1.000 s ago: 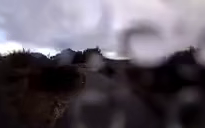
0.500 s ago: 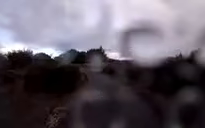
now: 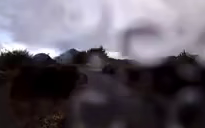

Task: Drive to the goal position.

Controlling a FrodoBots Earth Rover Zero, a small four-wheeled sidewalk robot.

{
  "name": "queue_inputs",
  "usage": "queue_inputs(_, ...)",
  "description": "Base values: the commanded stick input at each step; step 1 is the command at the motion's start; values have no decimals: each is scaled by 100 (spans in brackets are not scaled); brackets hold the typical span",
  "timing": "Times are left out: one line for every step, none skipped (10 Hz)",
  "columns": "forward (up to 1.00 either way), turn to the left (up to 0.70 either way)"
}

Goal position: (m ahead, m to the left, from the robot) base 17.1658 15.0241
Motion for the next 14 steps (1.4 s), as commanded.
queue_inputs(70,0)
queue_inputs(70,0)
queue_inputs(70,-14)
queue_inputs(70,-14)
queue_inputs(70,-14)
queue_inputs(70,-14)
queue_inputs(70,-11)
queue_inputs(70,-4)
queue_inputs(70,0)
queue_inputs(70,0)
queue_inputs(70,0)
queue_inputs(70,0)
queue_inputs(70,0)
queue_inputs(70,0)
